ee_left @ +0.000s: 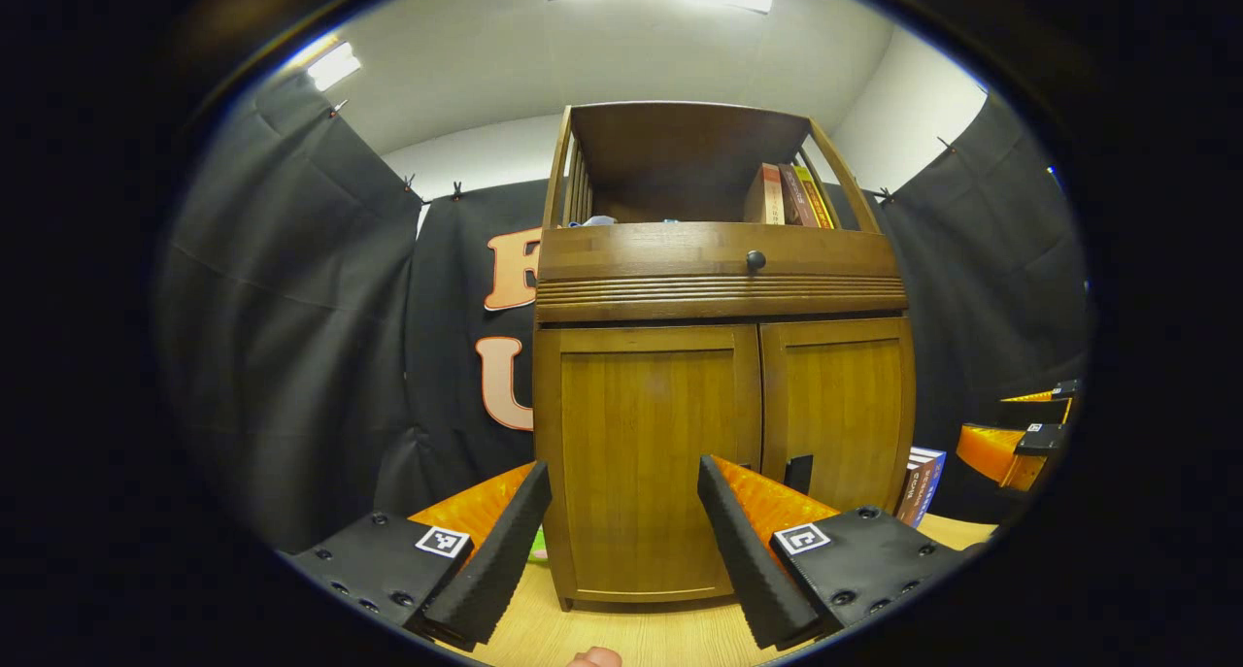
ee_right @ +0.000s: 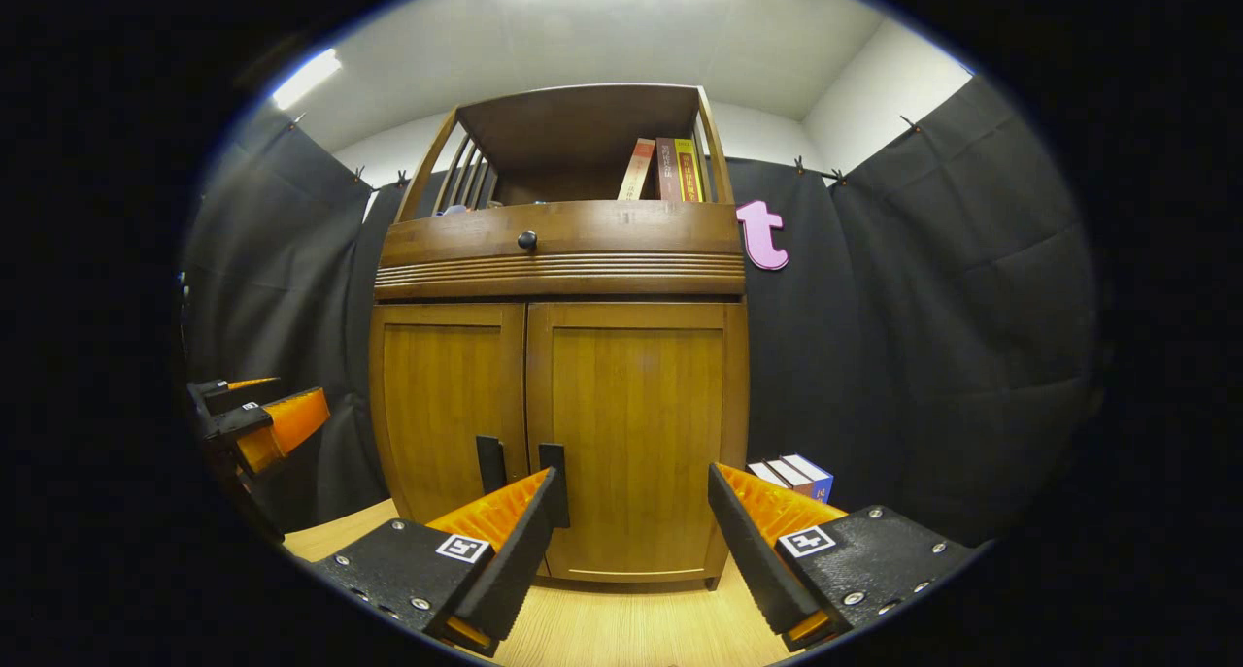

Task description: Open the right door of the double-door shoe cabinet with the right hand, and open the left door with the left hand.

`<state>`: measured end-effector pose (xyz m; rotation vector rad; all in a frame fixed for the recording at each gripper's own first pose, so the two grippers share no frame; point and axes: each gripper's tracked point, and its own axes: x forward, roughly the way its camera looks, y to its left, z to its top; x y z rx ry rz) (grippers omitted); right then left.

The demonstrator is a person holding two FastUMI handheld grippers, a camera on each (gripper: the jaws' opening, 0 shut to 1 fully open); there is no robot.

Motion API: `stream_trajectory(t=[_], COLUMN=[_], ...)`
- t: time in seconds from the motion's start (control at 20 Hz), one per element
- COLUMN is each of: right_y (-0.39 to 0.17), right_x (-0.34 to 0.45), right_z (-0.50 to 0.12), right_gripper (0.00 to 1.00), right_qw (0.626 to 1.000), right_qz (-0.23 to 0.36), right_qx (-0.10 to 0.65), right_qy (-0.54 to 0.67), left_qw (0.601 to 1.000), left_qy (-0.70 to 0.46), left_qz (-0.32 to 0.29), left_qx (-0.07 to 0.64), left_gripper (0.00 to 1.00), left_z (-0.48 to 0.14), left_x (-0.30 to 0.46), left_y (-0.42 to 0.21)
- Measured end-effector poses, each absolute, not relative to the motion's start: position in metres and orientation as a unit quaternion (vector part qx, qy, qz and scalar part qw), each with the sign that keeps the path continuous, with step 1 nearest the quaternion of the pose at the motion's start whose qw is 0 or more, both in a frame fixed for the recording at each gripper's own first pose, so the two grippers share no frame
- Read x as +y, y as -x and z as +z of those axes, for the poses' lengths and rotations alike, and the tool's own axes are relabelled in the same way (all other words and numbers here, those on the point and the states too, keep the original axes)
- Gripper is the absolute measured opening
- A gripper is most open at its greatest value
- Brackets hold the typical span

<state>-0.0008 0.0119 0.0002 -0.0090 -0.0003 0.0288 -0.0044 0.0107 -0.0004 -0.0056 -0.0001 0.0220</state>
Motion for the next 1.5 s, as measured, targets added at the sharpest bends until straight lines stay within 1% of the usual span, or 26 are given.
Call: stream_trajectory(t=[0.3,0.45,0.55,0.85,1.05,1.2,1.3,1.35,1.4,1.5], right_y=[-0.006,-0.018,-0.035,-0.112,-0.158,-0.188,-0.205,-0.207,-0.213,-0.215], right_x=[0.016,0.029,0.04,0.078,0.099,0.105,0.11,0.113,0.113,0.11], right_z=[-0.004,-0.001,-0.001,-0.017,-0.052,-0.091,-0.106,-0.107,-0.112,-0.111], right_gripper=[0.93,0.93,0.92,0.93,0.93,0.93,0.92,1.0,1.0,0.92], right_qw=[1.0,0.999,0.999,0.996,0.995,0.994,0.994,0.994,0.994,0.995], right_qz=[0.022,0.036,0.051,0.086,0.09,0.086,0.084,0.083,0.082,0.071], right_qx=[0.004,0.001,-0.003,0.004,0.028,0.065,0.071,0.07,0.071,0.063], right_qy=[0.006,0.005,0.01,0.004,-0.009,-0.02,-0.015,-0.011,-0.007,0.003], left_qw=[1.0,1.0,1.0,1.0,0.999,0.999,0.998,0.998,0.998,0.998], left_qy=[0.002,-0.003,-0.007,-0.005,-0.009,-0.006,-0.007,-0.008,-0.009,-0.012], left_qz=[0.019,0.019,0.023,0.023,0.039,0.049,0.056,0.06,0.063,0.068], left_qx=[0.0,0.002,0.0,-0.005,-0.011,-0.013,-0.013,-0.013,-0.013,-0.011], left_gripper=[0.98,0.98,0.98,0.98,0.98,0.98,0.98,0.98,0.98,0.98], left_z=[0.0,-0.001,0.001,0.011,0.019,0.022,0.022,0.021,0.02,0.018], left_x=[0.017,0.017,0.02,0.023,0.034,0.042,0.047,0.049,0.052,0.058], left_y=[0.005,0.006,0.008,0.018,0.027,0.034,0.036,0.037,0.037,0.038])
